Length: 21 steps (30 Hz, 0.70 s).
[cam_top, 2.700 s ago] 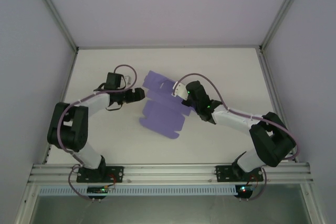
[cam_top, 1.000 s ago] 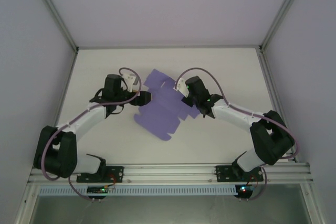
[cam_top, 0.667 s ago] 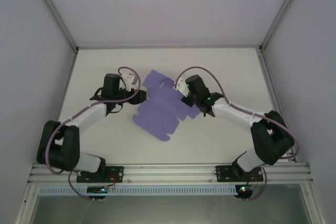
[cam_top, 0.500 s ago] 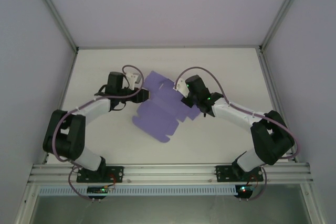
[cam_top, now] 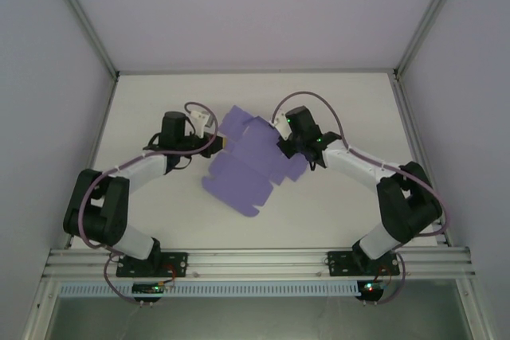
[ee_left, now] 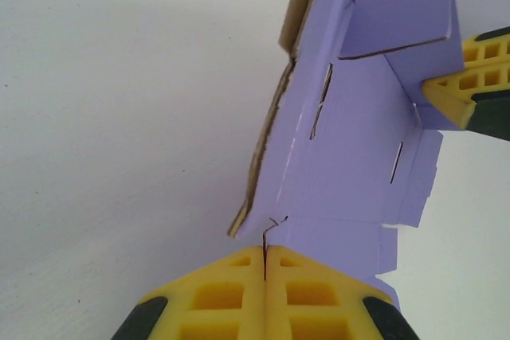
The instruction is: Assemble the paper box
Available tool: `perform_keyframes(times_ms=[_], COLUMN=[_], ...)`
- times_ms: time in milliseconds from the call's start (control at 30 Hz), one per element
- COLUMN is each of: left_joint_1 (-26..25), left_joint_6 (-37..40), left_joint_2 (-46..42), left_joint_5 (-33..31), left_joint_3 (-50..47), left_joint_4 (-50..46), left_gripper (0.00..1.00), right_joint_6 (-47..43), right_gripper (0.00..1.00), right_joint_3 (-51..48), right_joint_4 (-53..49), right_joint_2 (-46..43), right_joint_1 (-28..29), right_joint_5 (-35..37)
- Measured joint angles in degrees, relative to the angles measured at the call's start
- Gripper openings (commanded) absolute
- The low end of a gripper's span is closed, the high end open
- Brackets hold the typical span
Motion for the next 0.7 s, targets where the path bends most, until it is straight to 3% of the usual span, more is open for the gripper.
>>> perform_keyframes(times_ms=[200,300,400,500,600,700], left_joint_1=[-1.8,-5.9,-10.7,-13.8,-15.8,-16.7], left_joint_6=[0.9,3.7,6.6,7.9,8.5,8.7], left_joint_2=[-0.8,-1.0,-1.1,-1.0,1.0,5.4], left_joint_5=[-0.7,-6.4,-13.4,-18.2,-21.0,-20.9], left_joint_3=[-1.2,-0.6,0.2,0.7,2.7,5.6], left_joint_4=[1.5,-0.3,-1.7,-2.8,-3.3,-4.1], left_gripper=[0.00,0.00,0.09,0.10,0.11,0.21], right_joint_6=[1.2,1.2,1.2,0.7,0.3,-0.2], right_gripper=[0.00,0.00,0.00,0.00,0.00,0.00], right_joint_3=[0.7,1.3,1.6,1.7,1.8,1.8], right_joint_4=[-1.8,-3.4,-4.1,-4.3,-4.3,-4.2], right_joint_2=[0.8,1.1,1.4,1.4,1.4,1.4], right_joint_1=[-0.2,-0.1,-0.1,0.7,2.3,3.4], right_joint_5=[-0.6,0.4,1.4,2.5,3.7,4.7])
